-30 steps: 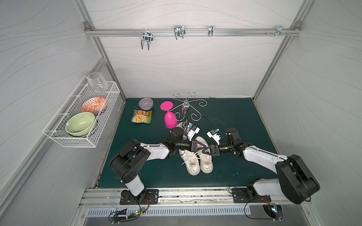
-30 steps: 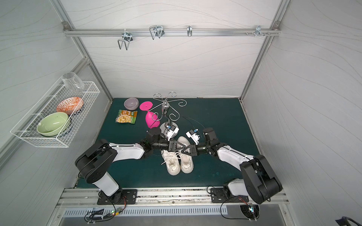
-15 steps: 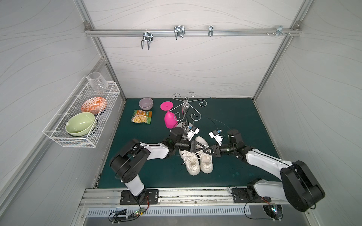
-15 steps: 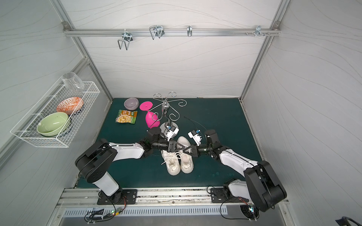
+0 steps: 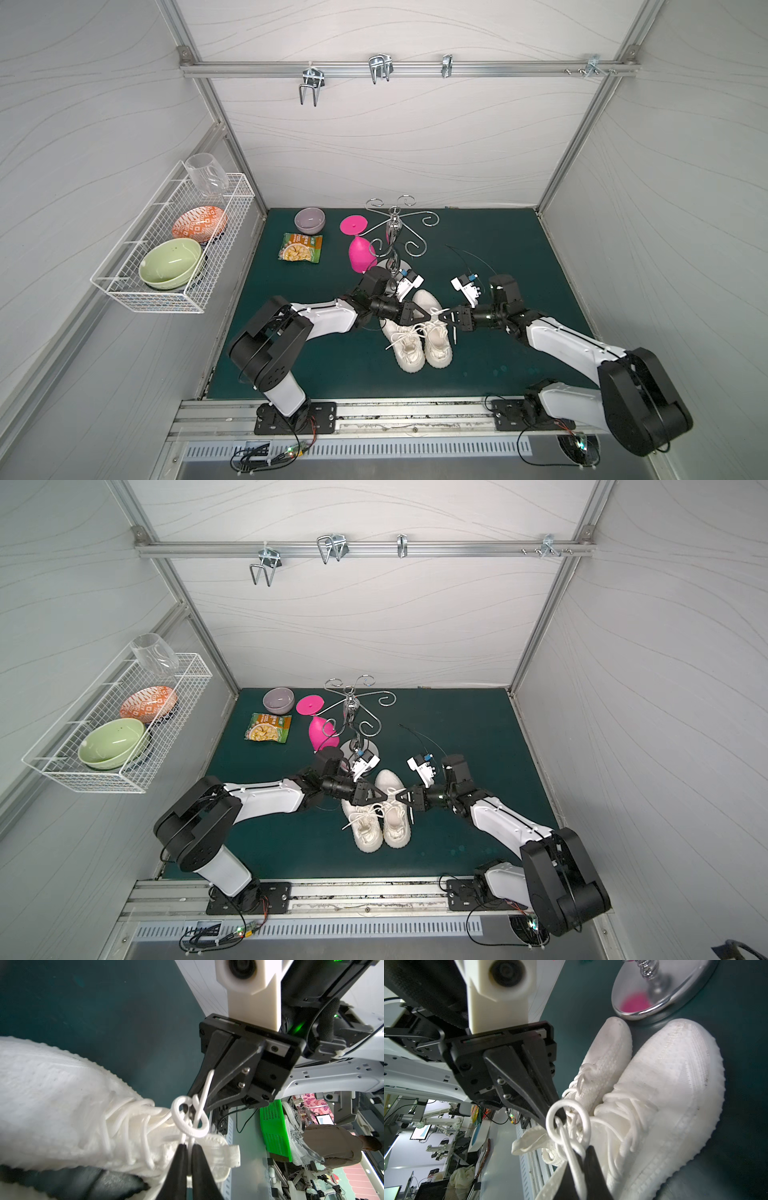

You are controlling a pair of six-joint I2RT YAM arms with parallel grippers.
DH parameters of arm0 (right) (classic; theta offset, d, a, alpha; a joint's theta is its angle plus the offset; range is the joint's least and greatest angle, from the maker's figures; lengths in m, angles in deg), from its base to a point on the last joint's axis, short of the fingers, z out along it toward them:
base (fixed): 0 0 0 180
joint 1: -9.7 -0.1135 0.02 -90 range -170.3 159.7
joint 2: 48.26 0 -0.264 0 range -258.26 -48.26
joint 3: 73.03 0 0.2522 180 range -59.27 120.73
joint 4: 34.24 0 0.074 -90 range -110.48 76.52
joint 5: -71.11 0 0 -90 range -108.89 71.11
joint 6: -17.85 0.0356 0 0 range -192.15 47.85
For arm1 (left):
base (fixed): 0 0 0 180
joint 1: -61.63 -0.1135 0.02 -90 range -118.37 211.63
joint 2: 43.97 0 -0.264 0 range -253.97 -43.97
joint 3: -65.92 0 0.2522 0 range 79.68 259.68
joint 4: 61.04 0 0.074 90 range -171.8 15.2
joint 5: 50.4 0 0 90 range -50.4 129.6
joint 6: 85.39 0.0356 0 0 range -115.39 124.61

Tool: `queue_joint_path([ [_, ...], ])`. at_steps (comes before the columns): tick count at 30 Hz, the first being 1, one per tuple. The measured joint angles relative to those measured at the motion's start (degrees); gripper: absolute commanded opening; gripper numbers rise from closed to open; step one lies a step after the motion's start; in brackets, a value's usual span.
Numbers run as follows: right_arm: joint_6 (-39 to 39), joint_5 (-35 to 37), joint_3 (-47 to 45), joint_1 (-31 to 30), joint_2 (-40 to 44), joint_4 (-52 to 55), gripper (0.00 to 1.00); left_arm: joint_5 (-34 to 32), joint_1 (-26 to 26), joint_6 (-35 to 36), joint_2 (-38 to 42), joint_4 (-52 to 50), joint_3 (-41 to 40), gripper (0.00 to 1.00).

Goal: Tie the shoes
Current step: Cross the shoelace with the shoelace.

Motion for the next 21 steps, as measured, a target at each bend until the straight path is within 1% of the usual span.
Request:
queue_joint_path([
  [4, 0.00, -0.09, 0.00, -0.07, -0.02, 0.68, 0.00, -2.34, -0.07, 3.91, 2.84, -4.61, 0.42, 0.00],
  [6, 0.02, -0.33, 0.02, -0.11, -0.02, 0.81, 0.00, -5.44, 0.15, 6.47, 4.44, -7.82, 1.14, 0.02],
  [9, 0.72, -1.20, 0.33, -0.28, -0.02, 0.94, 0.00, -10.93, 0.50, 10.08, 7.32, -11.96, 1.51, 0.18],
  [12, 2.14, -1.09, 0.68, 0.15, 0.02, 1.18, 0.00, -17.77, 0.26, 12.96, 10.14, -17.64, 1.60, 0.38],
  [13, 2.58, -1.03, 0.72, 0.33, 0.02, 1.38, 0.00, -19.67, 0.17, 13.79, 10.88, -19.39, 1.60, 0.42],
  [14, 3.04, -1.03, 0.79, 0.35, 0.00, 1.66, 0.00, -21.31, 0.15, 14.23, 11.54, -20.57, 1.55, 0.45],
  [15, 3.41, -1.03, 0.90, 0.35, -0.02, 1.99, 0.00, -22.86, 0.15, 14.80, 12.55, -21.75, 1.44, 0.46],
  [17, 3.96, -1.01, 1.22, 0.33, -0.02, 2.73, 0.00, -24.94, 0.44, 15.58, 15.52, -23.26, 0.76, 0.47],
  [21, 4.94, -0.98, 2.64, 0.33, -0.46, 4.37, 0.00, -25.44, 2.56, 16.90, 22.93, -22.86, -0.35, 0.42],
])
